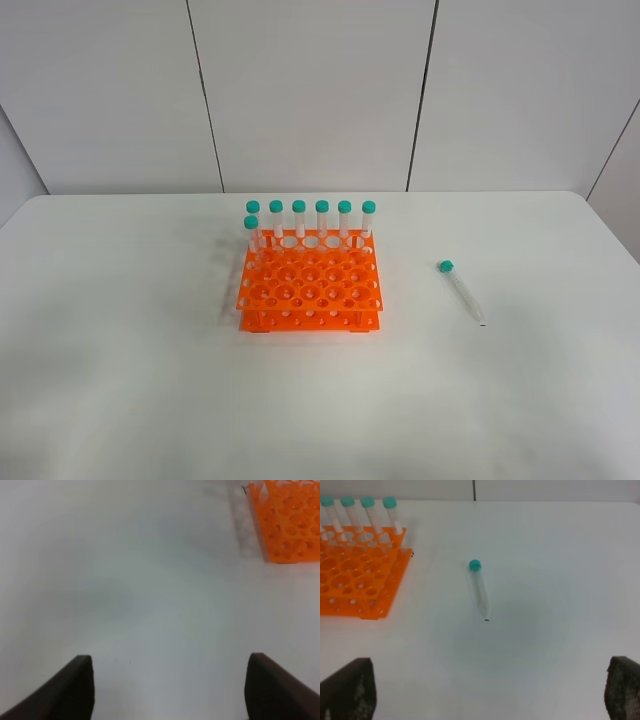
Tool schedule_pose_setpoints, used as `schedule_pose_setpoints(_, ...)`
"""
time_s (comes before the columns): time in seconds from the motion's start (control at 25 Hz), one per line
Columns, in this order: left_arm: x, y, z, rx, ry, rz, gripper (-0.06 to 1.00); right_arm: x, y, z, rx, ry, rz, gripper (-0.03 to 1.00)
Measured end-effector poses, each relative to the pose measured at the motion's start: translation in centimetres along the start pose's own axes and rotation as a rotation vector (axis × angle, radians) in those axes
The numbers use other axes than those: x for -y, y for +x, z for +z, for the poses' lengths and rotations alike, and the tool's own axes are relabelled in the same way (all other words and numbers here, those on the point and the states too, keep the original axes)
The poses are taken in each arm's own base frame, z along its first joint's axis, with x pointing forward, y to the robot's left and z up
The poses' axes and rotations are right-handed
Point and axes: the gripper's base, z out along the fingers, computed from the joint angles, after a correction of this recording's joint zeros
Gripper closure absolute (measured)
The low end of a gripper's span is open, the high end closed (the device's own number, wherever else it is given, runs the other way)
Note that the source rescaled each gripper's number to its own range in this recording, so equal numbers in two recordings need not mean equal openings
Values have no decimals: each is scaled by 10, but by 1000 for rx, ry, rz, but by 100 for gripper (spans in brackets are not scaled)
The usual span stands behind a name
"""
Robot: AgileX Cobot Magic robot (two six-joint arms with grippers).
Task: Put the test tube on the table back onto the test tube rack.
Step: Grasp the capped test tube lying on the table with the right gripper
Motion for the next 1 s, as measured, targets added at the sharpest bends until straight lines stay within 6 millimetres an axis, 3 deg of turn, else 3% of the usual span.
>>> schedule_pose_setpoints(0.44, 0, 0, 0, 0, 0, 0, 6, 0, -2, 1, -10, 0, 1, -3)
schedule_pose_setpoints(0.6, 0, 0, 0, 0, 0, 0, 6, 2, -34, 11, -63, 4, 6, -3)
schedule_pose_setpoints(0.76, 0, 0, 0, 0, 0, 0, 6, 7, -76, 47, -201, 3, 20, -3)
schedule_pose_setpoints(0.88, 0, 0, 0, 0, 0, 0, 6, 11, -100, 89, -342, 0, 33, -3)
schedule_pose_setpoints(1.0, 0, 0, 0, 0, 0, 0, 6, 16, -111, 145, -518, -4, 47, -3)
